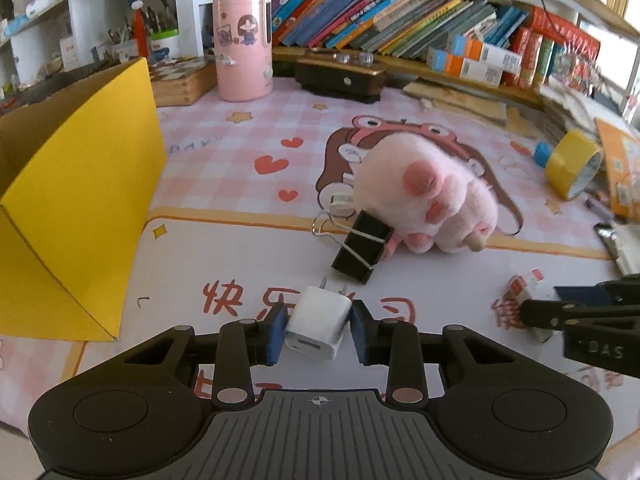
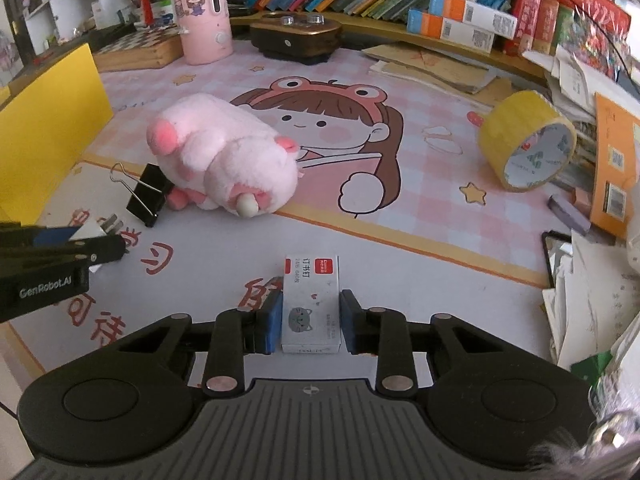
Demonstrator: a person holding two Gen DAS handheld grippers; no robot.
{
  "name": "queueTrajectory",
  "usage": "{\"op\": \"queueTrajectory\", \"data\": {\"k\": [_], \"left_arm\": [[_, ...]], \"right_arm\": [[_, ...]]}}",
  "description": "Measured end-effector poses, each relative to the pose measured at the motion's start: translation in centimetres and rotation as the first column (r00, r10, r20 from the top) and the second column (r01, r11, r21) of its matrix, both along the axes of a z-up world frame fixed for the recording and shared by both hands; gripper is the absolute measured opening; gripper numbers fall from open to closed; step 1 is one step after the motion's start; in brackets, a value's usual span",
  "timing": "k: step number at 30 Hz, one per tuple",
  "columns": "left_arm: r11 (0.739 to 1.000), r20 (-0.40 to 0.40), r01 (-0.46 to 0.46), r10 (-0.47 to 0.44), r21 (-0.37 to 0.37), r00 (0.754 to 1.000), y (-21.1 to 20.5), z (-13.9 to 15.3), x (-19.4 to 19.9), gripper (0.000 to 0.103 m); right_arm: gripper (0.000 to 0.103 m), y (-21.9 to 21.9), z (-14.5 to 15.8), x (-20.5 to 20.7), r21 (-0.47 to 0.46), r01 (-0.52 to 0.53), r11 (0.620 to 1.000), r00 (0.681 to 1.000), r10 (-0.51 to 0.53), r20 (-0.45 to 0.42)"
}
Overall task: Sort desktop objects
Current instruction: 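Close the left tool on the white charger plug, then lift the charger plug and white box and carry both toward the yellow box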
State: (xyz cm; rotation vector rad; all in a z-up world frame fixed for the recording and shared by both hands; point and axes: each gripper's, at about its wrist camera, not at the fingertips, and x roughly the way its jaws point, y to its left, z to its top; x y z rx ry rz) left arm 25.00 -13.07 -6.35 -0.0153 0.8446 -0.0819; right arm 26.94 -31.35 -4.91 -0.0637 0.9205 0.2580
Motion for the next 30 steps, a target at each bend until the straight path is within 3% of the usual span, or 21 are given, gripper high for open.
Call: {"op": "queueTrajectory", "data": {"k": [14,30], "left_arm": [[0.99,0.079,0.01,0.001,-0.14,0.997,1.3,4.9,-3.9,0.032],[0.983,0.114,-0.004,0.025,-0.183,0.993,4.8,5.8,-8.6,0.032]], "right_arm": [[0.028,1.1,3.7,-2.7,0.081,-0.07,0.994,0.997,0.067,0.042],[0.028,5.2,4.8,-6.9,0.079,-0.138,0.987,0.989,0.133,0.059]]}}
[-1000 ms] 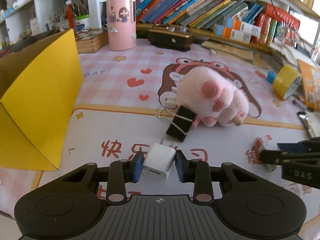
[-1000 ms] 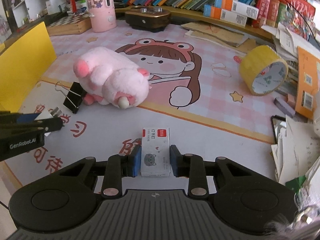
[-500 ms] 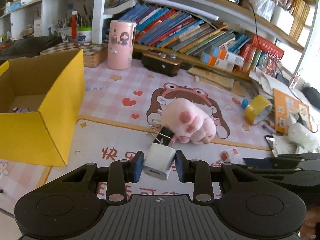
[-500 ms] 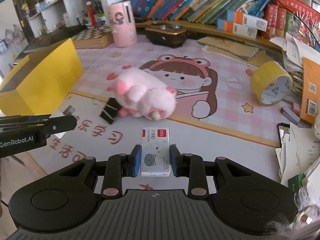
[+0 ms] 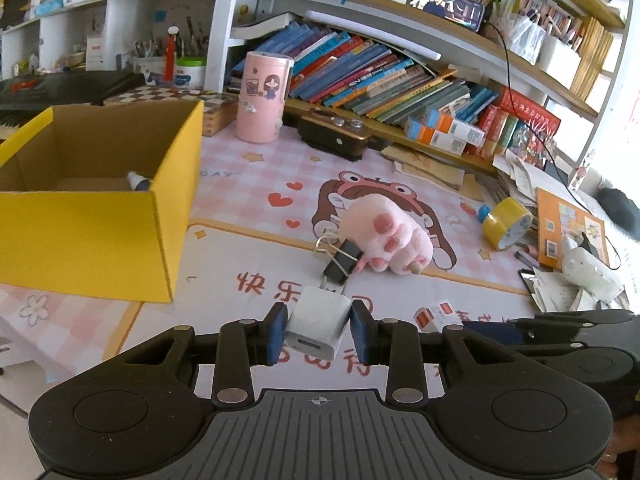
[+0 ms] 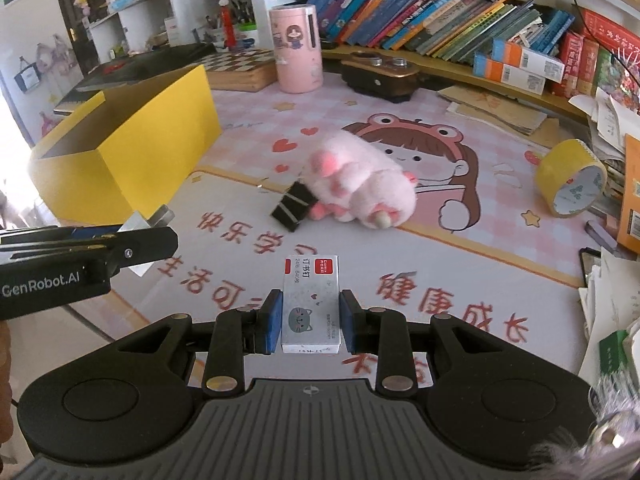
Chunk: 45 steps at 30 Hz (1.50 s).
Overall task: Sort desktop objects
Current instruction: 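Lift the charger plug and white box and carry both toward the yellow box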
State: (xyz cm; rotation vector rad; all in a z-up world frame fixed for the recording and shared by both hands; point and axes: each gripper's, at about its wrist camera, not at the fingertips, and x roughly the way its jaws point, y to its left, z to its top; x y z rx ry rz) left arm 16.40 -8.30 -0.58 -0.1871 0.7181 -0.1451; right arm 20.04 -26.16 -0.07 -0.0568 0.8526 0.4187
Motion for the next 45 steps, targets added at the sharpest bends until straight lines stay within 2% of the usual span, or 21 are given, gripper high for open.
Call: {"op": "queueTrajectory", "data": {"k": [27,45], "left_arm": [[0.997,0.023,0.02,-0.018,-0.072,1.0,11.4,0.5,-9.0,0.032],[0.998,0.03,-0.01,0.012,-0.06,0.999,17.7,0.5,-13.9,0.032]], "right_arm": [[0.028,10.8,1.0,-10.9,-0.037,0.028,0.999,1.0,-0.028,0.007],[0.028,17.3,0.6,-15.9,-0.013,0.003,1.0,1.0,-0.003,0.007]]}}
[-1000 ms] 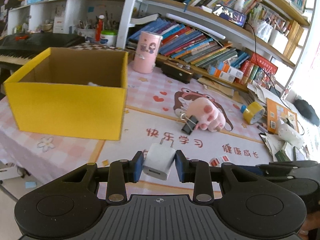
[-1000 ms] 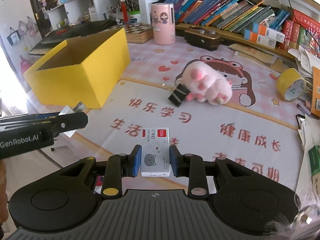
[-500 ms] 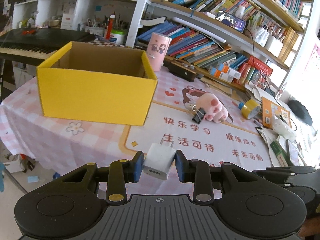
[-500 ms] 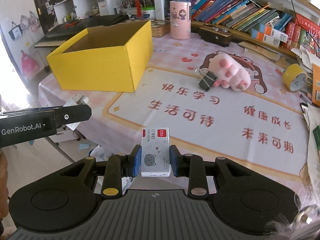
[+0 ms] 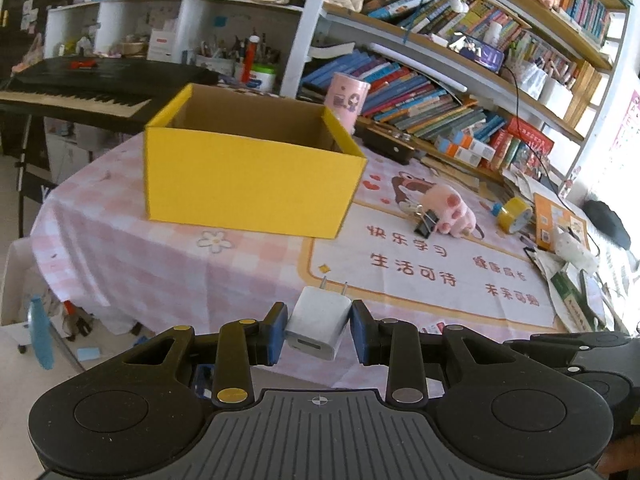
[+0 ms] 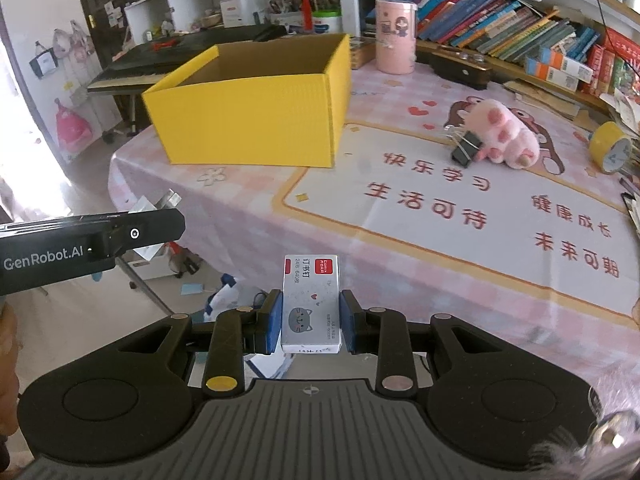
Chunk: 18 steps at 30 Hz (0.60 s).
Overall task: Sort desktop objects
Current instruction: 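Lift the charger plug and white box and carry both toward the yellow box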
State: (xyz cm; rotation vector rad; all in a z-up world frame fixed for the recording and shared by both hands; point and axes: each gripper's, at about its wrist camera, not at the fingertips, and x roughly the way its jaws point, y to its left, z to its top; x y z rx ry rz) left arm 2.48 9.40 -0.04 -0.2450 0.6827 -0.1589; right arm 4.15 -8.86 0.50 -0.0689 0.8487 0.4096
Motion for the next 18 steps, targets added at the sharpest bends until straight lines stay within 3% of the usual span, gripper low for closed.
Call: {"op": "queueTrajectory", "data": {"k": [18], "left_arm": [[0.997,0.031,-0.075,0.075,-0.015,0.997,3.6,0.4,-2.3,0.032]], "right_arm": [[0.028,4.3,0.8,-1.2,-0.014,-0.081,0.997,0.996,0.082,0.031]]}}
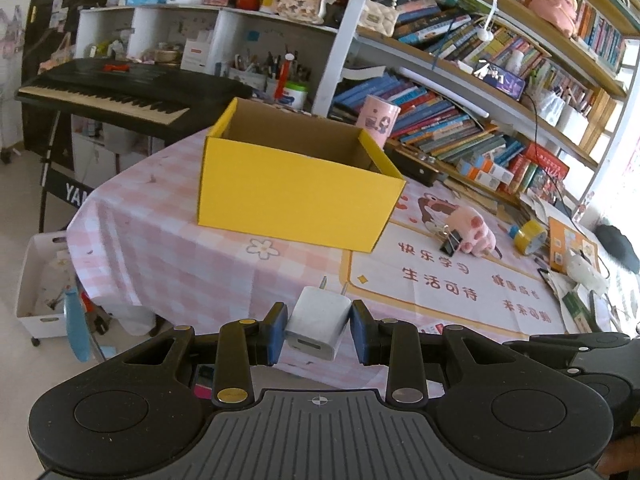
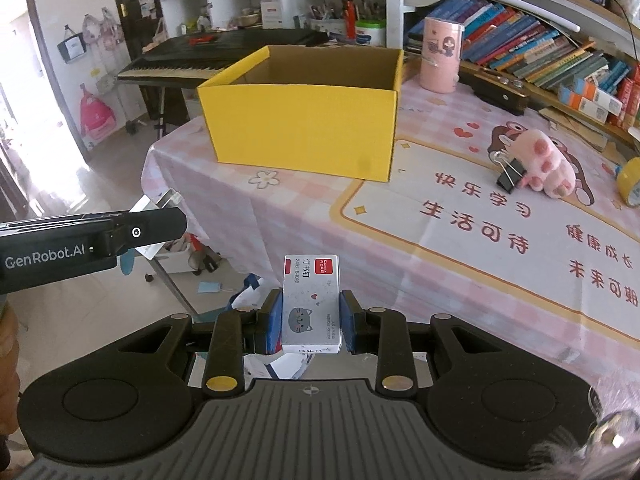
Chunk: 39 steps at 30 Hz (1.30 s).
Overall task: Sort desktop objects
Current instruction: 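Lift the charger plug and white box and carry both toward the yellow box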
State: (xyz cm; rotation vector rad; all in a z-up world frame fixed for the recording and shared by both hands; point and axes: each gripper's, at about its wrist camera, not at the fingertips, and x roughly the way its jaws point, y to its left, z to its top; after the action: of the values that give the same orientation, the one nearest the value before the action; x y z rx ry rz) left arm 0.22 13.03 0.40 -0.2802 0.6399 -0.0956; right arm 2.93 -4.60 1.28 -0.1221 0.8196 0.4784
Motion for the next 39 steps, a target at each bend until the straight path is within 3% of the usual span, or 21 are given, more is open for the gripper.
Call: {"op": "queueTrajectory", "data": {"k": [21,39], "left_arm": [[0.998,0.016,-0.051,0.05,0.032,0.999,1.1,0.3,2.3,0.032],[0.988,0.15,-0.121,0.105,0.1,0.983,1.4,4.4,13.0,0.032]], "right_arm": [[0.028,1.4,0.2,3.2,0.014,-0.05,0.999,0.999,0.049,0.011],[0.028,3.1,5.5,15.8,0.134,-0.113,0.985,0.985,0.093,0.146]]}}
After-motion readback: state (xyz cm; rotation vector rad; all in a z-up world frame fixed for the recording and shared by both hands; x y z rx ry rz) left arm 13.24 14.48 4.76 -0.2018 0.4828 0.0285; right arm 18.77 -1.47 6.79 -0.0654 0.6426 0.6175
